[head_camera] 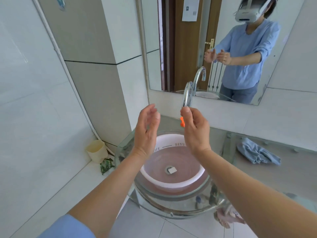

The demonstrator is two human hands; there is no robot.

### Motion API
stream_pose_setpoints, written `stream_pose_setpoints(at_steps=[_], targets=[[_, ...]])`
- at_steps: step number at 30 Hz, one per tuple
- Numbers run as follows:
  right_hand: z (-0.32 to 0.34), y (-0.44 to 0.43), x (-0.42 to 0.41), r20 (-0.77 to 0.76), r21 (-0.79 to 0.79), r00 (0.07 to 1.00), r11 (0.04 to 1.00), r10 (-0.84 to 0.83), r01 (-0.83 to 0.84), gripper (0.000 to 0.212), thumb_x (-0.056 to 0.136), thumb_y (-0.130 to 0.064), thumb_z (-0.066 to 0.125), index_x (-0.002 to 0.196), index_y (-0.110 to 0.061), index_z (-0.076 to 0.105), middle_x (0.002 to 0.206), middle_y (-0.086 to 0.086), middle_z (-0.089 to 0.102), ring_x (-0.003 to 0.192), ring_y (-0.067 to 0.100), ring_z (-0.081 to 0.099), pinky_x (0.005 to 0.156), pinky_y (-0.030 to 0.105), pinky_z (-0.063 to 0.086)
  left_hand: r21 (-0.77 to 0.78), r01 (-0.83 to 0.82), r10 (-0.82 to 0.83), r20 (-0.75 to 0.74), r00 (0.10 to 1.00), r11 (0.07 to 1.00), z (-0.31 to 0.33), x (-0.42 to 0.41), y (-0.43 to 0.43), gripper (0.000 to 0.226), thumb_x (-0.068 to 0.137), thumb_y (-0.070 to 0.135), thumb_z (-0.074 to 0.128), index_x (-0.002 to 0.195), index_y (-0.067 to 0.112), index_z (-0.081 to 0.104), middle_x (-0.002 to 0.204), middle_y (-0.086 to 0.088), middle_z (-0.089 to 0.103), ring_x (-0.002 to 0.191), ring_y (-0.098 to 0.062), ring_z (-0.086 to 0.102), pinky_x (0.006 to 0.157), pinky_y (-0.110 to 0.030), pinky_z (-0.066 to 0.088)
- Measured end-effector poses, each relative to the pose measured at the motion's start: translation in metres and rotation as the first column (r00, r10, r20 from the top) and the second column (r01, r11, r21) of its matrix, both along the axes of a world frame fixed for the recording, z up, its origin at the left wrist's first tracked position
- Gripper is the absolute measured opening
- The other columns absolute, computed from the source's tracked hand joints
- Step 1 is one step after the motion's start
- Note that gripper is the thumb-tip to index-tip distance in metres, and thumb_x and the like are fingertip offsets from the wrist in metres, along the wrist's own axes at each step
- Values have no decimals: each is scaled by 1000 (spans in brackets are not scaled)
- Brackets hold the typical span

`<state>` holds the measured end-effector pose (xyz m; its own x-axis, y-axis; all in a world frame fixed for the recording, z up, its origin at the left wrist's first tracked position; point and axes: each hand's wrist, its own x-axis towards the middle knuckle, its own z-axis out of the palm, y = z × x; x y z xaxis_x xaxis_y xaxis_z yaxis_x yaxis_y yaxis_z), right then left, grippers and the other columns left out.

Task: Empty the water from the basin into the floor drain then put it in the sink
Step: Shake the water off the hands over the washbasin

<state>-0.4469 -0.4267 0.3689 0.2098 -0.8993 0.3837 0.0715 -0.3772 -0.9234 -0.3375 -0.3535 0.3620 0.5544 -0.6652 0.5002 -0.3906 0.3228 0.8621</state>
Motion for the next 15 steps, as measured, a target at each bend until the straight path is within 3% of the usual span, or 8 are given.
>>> stream_pose_setpoints(at_steps=[2,4,9,11,13,15], targets=[[20,5,1,43,14,999,1000,11,-11,31,92,-43,47,90,-18,65,75,-10,61,71,10,54,71,37,50,-31,11,-11,17,1000,999,22,-1,6,43,90,40,43,126,18,51,121,-1,59,115,-10,56,92,-8,42],[35,11,1,76,-6,997,1000,16,-16,37,91,-48,45,86,-17,64,74,-2,60,66,10,50,62,38,48,-65,18,-16,27,1000,998,39,1,9,40,90,43,43,121,20,53,117,-7,61,112,-17,58,94,-17,45],[69,23,1,149,-73,989,997,12,-1,53,86,-56,40,85,-6,59,84,18,58,59,20,44,54,32,39,-157,39,-28,69,997,987,68,0,20,49,84,56,41,116,22,55,101,8,63,102,-10,60,94,-25,47],[78,28,0,182,-117,983,993,14,8,50,89,-50,41,86,-3,60,88,21,60,70,29,51,59,21,43,-183,38,-26,72,997,982,74,-3,23,48,84,56,41,115,22,56,100,11,64,100,-7,61,94,-24,47],[84,31,1,206,-155,978,988,28,5,47,91,-46,42,87,-3,61,89,22,62,82,27,54,61,9,41,-200,38,-23,80,997,979,80,-6,25,48,85,56,41,115,22,56,102,8,64,101,-8,61,96,-26,47],[90,35,0,215,-186,976,983,40,0,45,92,-45,42,88,-5,62,88,20,63,81,24,56,62,8,41,-216,40,-19,94,995,976,85,-10,29,47,86,54,41,115,22,56,105,4,64,103,-10,60,96,-28,47]])
